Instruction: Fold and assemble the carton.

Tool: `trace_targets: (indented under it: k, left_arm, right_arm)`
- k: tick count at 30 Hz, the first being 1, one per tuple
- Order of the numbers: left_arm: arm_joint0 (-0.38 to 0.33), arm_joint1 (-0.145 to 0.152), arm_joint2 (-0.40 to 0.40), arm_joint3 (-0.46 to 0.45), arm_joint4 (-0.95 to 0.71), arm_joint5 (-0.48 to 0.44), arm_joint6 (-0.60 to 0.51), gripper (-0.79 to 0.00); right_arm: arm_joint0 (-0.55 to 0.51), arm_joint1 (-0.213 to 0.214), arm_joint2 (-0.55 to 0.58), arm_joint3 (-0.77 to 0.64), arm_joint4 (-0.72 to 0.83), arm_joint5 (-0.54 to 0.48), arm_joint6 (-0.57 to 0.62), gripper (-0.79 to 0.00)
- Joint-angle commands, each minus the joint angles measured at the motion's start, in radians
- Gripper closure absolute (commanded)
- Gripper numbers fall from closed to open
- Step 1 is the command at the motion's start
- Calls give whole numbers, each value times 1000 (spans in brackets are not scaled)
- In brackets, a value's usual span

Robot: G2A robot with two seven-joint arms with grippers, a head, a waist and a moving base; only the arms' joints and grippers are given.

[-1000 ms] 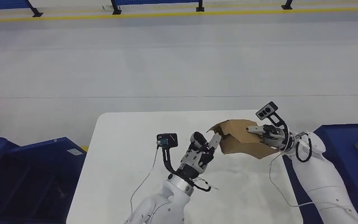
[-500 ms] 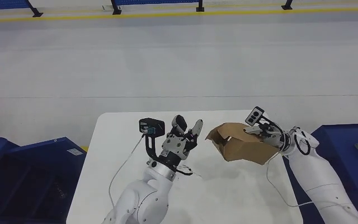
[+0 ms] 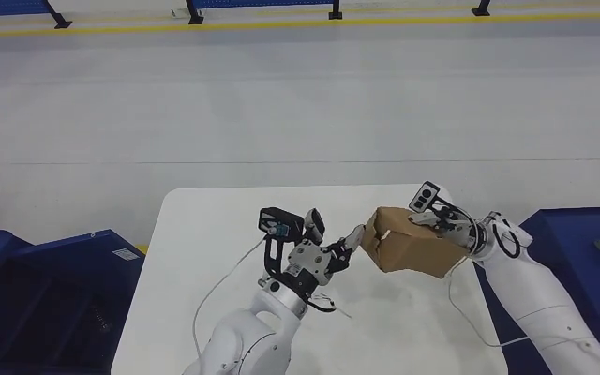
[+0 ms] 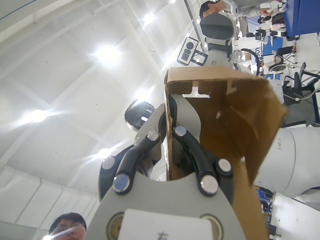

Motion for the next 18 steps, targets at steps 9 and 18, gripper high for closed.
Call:
trace_targets:
  k: [9, 18]
  left_arm:
    - [-4, -5, 42, 37, 10, -9, -1, -671]
    - [-38, -15, 67, 66, 22, 27, -15, -720]
  right_arm:
    - [39, 23, -84, 21, 52, 0, 0, 0]
    - [43, 39, -104, 8, 57, -11, 0, 0]
